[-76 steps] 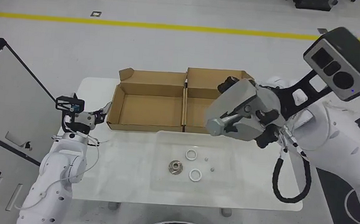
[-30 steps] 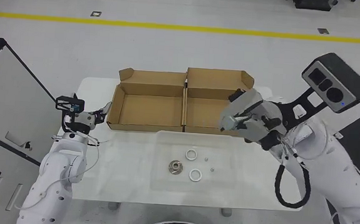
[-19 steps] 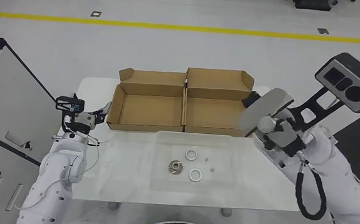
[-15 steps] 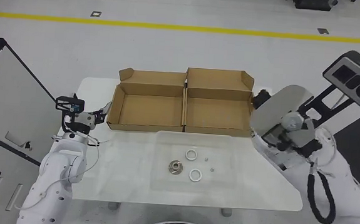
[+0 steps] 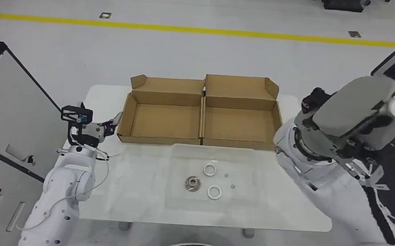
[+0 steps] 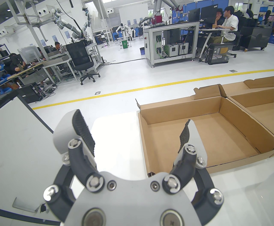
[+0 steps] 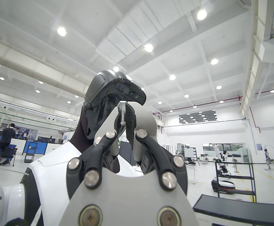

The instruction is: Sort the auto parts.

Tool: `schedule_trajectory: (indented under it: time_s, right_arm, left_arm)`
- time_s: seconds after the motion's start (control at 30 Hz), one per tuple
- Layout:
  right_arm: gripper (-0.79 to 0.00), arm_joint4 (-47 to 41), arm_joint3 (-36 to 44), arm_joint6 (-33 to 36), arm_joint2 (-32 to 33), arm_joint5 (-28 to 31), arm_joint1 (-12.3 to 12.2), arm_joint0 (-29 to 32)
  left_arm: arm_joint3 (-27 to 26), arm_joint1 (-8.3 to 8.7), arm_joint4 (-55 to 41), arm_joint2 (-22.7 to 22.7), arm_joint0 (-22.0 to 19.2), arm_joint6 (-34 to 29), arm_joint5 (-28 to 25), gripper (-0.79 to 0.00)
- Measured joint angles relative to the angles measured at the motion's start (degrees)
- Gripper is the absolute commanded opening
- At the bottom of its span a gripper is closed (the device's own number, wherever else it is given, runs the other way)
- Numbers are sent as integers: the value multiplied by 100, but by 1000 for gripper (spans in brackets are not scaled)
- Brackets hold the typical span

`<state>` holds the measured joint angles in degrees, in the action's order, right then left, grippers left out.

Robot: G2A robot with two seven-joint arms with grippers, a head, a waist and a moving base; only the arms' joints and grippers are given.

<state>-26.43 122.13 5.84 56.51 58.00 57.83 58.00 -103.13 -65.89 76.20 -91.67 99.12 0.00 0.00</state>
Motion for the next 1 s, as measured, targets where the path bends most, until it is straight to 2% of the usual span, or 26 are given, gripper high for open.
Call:
schedule_trajectory:
  time_s: [0.33, 0.63, 1.0]
  right_arm:
    - [-785, 524, -402, 893, 330, 0, 159, 215]
    - [-785, 1013, -411, 1213, 530, -266, 193, 333]
    - [-785, 510, -234, 1234, 493, 2, 274, 451]
  left_arm:
    - [0, 0, 0, 0, 0, 0, 0, 0]
    - [0, 0, 0, 0, 0, 0, 0, 0]
    - [0, 0, 0, 0, 0, 0, 0, 0]
